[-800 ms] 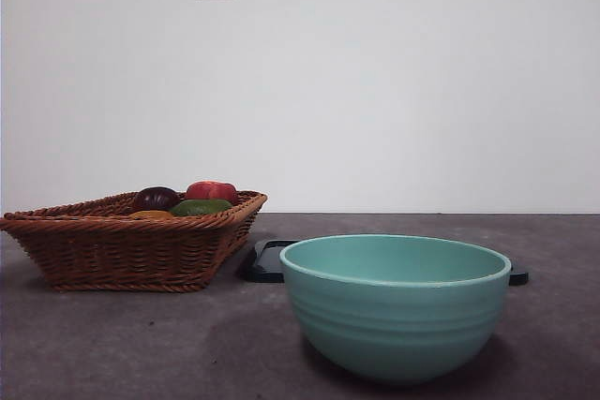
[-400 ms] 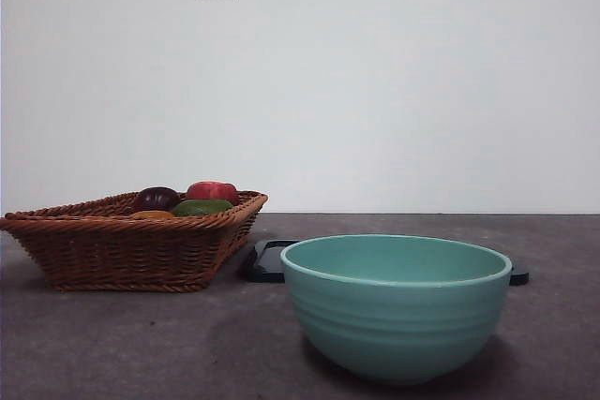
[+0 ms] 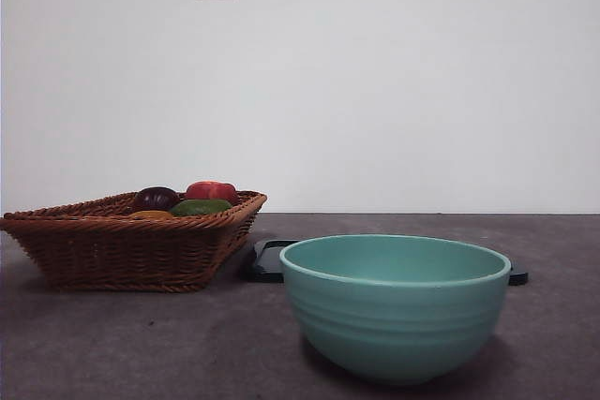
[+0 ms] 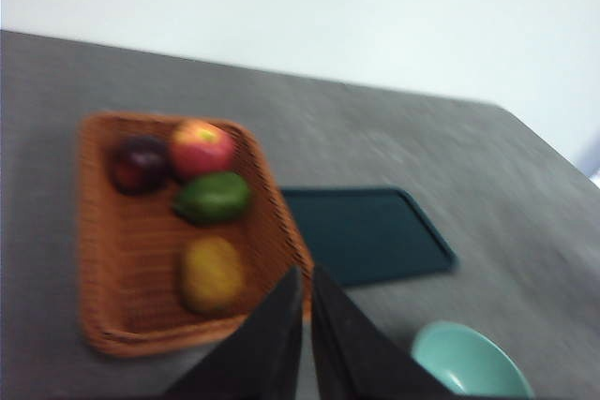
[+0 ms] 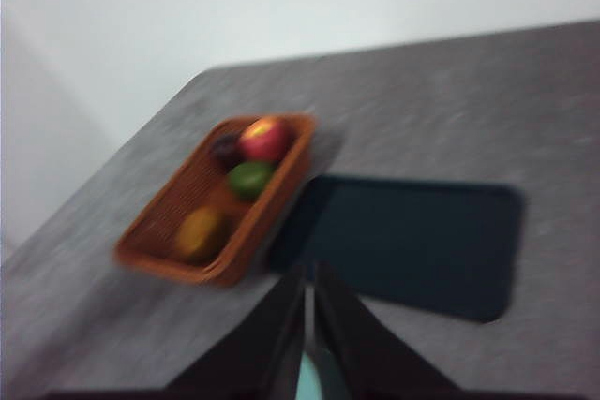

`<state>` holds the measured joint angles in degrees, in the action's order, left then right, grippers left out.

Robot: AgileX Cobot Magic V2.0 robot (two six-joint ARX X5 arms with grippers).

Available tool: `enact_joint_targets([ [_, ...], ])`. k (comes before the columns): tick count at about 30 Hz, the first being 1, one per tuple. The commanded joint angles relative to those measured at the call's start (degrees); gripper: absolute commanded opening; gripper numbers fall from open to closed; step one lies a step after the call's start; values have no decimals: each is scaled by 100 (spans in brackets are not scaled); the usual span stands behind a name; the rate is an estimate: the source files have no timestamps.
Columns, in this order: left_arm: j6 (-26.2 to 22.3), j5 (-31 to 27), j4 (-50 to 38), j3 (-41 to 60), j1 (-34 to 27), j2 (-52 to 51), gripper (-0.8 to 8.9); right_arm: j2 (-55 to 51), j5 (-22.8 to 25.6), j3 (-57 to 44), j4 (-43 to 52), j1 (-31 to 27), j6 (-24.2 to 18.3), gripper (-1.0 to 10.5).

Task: Pick up the wifruite, put it on the bowl, pick up the plate, put it on desk

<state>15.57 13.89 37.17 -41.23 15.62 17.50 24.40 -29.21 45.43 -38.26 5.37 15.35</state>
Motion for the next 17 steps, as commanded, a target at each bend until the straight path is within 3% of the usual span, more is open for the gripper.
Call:
enact_joint_targets([
  [1, -52, 31, -55, -122, 282, 96, 15, 149, -297, 227, -39, 20, -256, 9],
  [8, -101, 90, -52, -146, 393, 372, 15, 212, -610, 332, -332, 39, -734, 9],
  [17, -146, 1283, 214, -267, 398, 1036, 15, 212, -699, 334, -938, 505, -1032, 9],
])
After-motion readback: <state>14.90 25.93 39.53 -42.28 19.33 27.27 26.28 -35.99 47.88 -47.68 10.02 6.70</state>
